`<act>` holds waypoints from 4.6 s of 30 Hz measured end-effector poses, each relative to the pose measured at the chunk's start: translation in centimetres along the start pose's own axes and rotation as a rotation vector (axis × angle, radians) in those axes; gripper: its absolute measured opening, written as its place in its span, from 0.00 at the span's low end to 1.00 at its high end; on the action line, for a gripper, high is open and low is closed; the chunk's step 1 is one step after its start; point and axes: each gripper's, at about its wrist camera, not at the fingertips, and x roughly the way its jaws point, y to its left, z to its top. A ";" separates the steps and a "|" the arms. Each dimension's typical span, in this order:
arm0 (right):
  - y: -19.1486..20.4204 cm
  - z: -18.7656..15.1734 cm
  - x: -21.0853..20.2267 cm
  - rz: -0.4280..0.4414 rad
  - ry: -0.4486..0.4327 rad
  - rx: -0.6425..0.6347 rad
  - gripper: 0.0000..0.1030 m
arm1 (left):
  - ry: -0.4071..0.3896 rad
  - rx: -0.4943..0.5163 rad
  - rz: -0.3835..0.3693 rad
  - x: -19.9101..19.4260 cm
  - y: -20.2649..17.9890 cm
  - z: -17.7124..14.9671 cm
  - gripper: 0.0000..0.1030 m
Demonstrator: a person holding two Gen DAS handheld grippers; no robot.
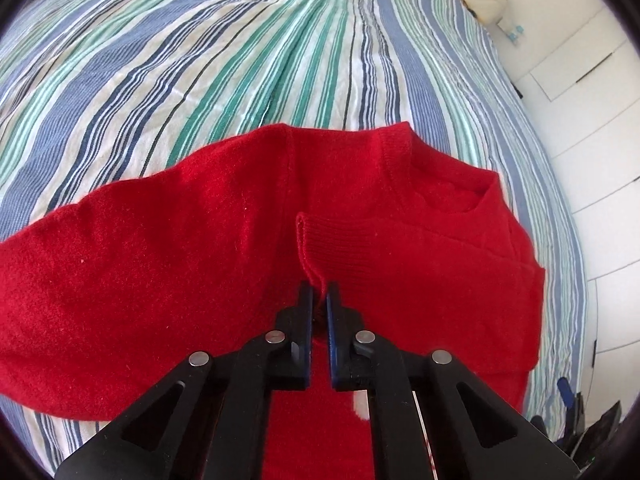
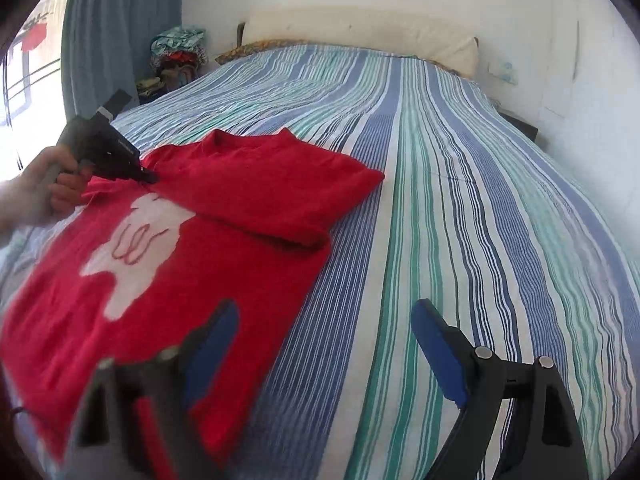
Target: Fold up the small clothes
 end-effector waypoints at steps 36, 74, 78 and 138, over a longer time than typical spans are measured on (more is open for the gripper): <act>-7.2 3.1 9.6 0.182 0.340 0.335 0.04 | 0.061 0.094 0.012 0.2 -0.4 -4.8 0.04; -3.1 -3.6 -6.5 0.211 0.225 0.328 0.39 | -0.057 0.175 0.085 -11.2 3.1 -20.5 0.49; 2.9 -7.1 -8.0 0.392 0.300 0.286 0.39 | 0.036 0.290 0.209 -9.8 2.7 -27.7 0.26; 5.1 -11.2 -12.0 0.150 0.174 0.245 0.52 | -0.509 0.129 0.059 -20.8 -4.3 1.4 0.05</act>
